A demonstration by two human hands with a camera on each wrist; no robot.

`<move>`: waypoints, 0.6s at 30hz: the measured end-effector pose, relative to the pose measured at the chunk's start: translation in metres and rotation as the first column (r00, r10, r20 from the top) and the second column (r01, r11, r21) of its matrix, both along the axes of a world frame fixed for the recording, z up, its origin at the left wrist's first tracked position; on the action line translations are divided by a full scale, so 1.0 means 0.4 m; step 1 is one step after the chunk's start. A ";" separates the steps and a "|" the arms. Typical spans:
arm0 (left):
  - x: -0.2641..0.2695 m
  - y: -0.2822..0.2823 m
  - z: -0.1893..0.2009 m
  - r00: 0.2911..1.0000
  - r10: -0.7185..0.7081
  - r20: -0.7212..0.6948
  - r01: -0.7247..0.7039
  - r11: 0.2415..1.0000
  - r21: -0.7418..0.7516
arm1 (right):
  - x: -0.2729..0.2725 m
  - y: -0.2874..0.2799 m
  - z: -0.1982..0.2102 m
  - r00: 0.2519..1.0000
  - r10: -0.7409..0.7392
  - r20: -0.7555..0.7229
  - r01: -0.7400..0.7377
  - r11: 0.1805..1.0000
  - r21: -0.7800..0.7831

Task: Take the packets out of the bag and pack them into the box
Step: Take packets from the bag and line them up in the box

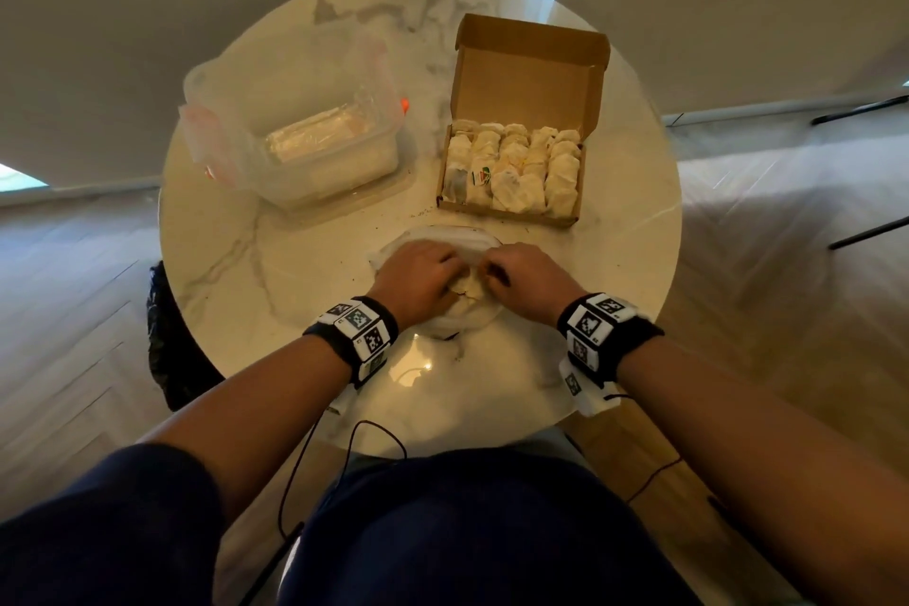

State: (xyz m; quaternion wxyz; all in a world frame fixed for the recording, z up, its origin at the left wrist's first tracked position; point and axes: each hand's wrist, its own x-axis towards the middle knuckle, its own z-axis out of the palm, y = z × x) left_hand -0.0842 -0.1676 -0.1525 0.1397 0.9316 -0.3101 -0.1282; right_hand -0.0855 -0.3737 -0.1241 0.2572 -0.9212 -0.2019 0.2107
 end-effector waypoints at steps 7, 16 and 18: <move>-0.001 -0.004 -0.001 0.999 0.032 0.012 -0.032 0.999 0.001 | -0.007 -0.003 -0.008 1.000 -0.025 0.010 0.025 1.000 0.019; -0.010 -0.021 -0.004 0.996 0.083 0.042 -0.087 0.990 0.111 | -0.010 -0.005 -0.006 0.999 -0.045 -0.005 0.045 0.997 0.057; -0.012 -0.029 0.003 0.994 0.093 0.055 -0.100 0.983 0.154 | -0.010 -0.008 -0.007 0.999 -0.050 -0.009 0.051 0.997 0.065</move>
